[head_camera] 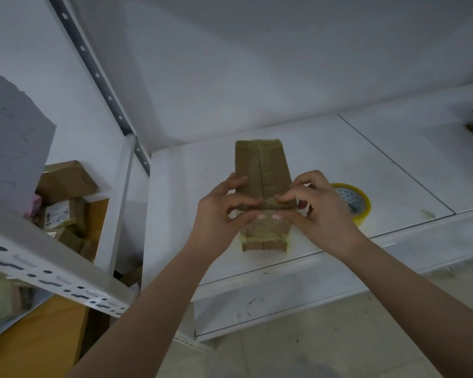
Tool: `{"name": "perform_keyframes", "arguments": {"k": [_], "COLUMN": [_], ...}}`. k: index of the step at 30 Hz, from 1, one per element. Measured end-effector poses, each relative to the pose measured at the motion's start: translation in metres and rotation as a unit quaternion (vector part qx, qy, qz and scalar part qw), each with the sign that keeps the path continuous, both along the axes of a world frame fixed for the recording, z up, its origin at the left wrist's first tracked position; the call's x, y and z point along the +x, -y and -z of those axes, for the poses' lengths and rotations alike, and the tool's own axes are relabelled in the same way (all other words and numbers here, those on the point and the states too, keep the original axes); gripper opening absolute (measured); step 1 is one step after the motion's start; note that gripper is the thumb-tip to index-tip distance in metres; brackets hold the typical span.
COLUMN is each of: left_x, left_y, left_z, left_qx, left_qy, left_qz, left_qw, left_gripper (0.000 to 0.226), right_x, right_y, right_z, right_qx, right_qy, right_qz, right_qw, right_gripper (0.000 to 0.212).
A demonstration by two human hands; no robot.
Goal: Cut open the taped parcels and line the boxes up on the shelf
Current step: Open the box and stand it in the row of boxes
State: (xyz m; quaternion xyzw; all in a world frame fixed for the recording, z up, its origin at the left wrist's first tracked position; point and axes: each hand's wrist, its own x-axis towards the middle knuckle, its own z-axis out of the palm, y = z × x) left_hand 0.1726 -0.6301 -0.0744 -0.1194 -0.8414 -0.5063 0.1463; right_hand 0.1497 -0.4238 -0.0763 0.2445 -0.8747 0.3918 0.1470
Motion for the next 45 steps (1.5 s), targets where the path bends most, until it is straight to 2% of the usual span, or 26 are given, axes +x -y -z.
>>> {"name": "perform_keyframes", "arguments": {"k": [3,7,11,14,17,23,33,34,36,37,39,42,45], "left_x": [0.000,-0.001,0.004,0.003,-0.001,0.003,0.004,0.003,0.003,0.002,-0.003,-0.007,-0.009], "left_y": [-0.004,-0.005,-0.005,-0.010,-0.011,0.005,-0.001,-0.001,0.005,0.009,0.016,0.013,-0.001], "left_z": [0.004,0.006,0.005,0.010,0.010,-0.005,0.005,0.005,0.005,0.006,0.011,0.019,0.021], "left_qx": [-0.024,-0.060,-0.052,-0.048,-0.060,-0.011,0.031,0.039,0.079,0.098,0.089,0.036,0.038], "left_qy": [-0.049,-0.118,-0.107,-0.116,-0.109,0.006,-0.016,-0.007,0.022,0.031,0.045,0.055,0.017], "left_qz": [0.007,0.009,0.021,0.012,-0.009,-0.022,-0.027,-0.016,0.004,0.006,-0.010,-0.012,-0.007], "left_qw": [0.998,0.991,0.993,0.992,0.992,1.000,0.999,0.999,0.997,0.995,0.995,0.998,0.999], "left_gripper": [0.013,0.006,0.020,0.012,0.008,0.018,0.010,0.010,0.010,0.018,0.033,0.039,0.044], "right_x": [0.001,0.002,0.005,0.006,0.003,0.002,0.009,0.010,0.012,0.013,0.012,0.007,0.006], "right_y": [0.005,0.006,0.007,0.014,0.017,0.000,-0.002,-0.002,-0.004,-0.005,-0.004,-0.001,0.001], "right_z": [0.002,0.004,0.003,0.003,0.003,0.003,0.011,0.011,0.012,0.011,0.011,0.012,0.007], "right_qx": [-0.022,-0.037,-0.025,-0.030,-0.006,-0.057,-0.092,-0.087,-0.074,-0.066,-0.055,-0.094,-0.154], "right_qy": [-0.044,-0.062,-0.027,-0.059,-0.083,-0.024,-0.011,-0.001,0.047,0.080,0.131,0.171,0.170], "right_qz": [-0.021,-0.033,-0.037,-0.025,-0.015,-0.035,-0.001,0.013,0.044,0.050,0.039,-0.014,-0.033], "right_qw": [0.999,0.997,0.999,0.998,0.996,0.997,0.996,0.996,0.995,0.993,0.989,0.981,0.973], "right_gripper": [0.012,0.012,0.024,0.012,0.009,0.011,0.004,0.006,0.037,0.053,0.070,0.073,0.063]}}
